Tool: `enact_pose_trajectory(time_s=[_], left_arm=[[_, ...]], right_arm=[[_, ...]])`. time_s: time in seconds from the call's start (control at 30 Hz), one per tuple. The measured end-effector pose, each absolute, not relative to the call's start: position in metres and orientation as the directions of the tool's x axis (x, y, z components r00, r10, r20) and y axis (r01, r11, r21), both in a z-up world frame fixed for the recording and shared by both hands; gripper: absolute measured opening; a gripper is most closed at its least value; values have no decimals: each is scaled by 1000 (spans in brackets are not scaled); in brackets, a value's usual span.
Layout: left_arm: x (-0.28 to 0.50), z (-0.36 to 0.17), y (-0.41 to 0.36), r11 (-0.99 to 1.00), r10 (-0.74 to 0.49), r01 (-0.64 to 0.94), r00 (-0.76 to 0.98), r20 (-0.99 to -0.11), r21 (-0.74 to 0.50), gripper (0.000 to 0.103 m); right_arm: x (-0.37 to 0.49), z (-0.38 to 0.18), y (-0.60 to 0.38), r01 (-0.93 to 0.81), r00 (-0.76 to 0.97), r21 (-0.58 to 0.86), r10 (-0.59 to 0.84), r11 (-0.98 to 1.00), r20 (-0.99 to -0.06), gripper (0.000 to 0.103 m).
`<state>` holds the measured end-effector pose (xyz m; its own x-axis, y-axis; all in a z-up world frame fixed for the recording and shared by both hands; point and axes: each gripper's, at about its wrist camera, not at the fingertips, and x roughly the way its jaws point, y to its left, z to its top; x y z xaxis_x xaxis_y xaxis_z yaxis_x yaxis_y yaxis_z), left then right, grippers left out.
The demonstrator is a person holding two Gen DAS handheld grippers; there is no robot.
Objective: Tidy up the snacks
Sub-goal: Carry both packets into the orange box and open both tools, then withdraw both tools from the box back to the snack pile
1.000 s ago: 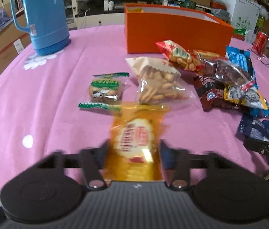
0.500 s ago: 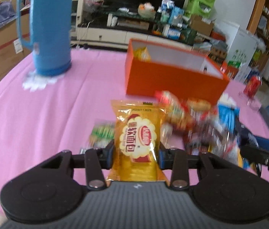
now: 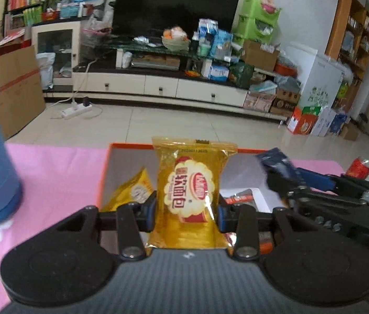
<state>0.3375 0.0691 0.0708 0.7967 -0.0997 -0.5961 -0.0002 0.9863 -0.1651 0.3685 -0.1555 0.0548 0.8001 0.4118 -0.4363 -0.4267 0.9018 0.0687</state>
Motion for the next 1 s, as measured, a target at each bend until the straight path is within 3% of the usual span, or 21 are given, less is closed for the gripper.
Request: enact_pose_trajectory(time_s=[0.17, 0.2, 0.23, 0.37, 0.63, 0.83, 1.0], left_arm=[[382, 36, 59, 989, -85, -19, 748, -659, -148, 40], [385, 29, 61, 988, -82, -25, 739, -668, -149, 43], [388, 24, 61, 988, -74, -36, 731, -678, -147, 53], [376, 31, 64, 986, -75, -39, 756, -651, -159, 58], [290, 76, 62, 992, -74, 3, 813, -578, -122, 62], [203, 55, 49, 993, -95, 31, 770, -631, -111, 64], [141, 10, 32, 981, -156, 22, 686, -710, -194, 64]], right_arm=[[419, 23, -144, -433, 768, 45, 394, 900, -504, 30], [426, 18, -142, -441, 755, 41, 396, 896, -522, 31], [430, 11, -140, -451, 744, 36, 398, 892, -537, 33], [429, 7, -143, -458, 752, 7, 392, 889, -531, 39], [381, 58, -178, -435, 791, 128, 446, 891, -419, 72], [294, 59, -220, -401, 816, 189, 443, 896, -371, 84], [232, 21, -269, -285, 803, 282, 389, 916, -451, 84]])
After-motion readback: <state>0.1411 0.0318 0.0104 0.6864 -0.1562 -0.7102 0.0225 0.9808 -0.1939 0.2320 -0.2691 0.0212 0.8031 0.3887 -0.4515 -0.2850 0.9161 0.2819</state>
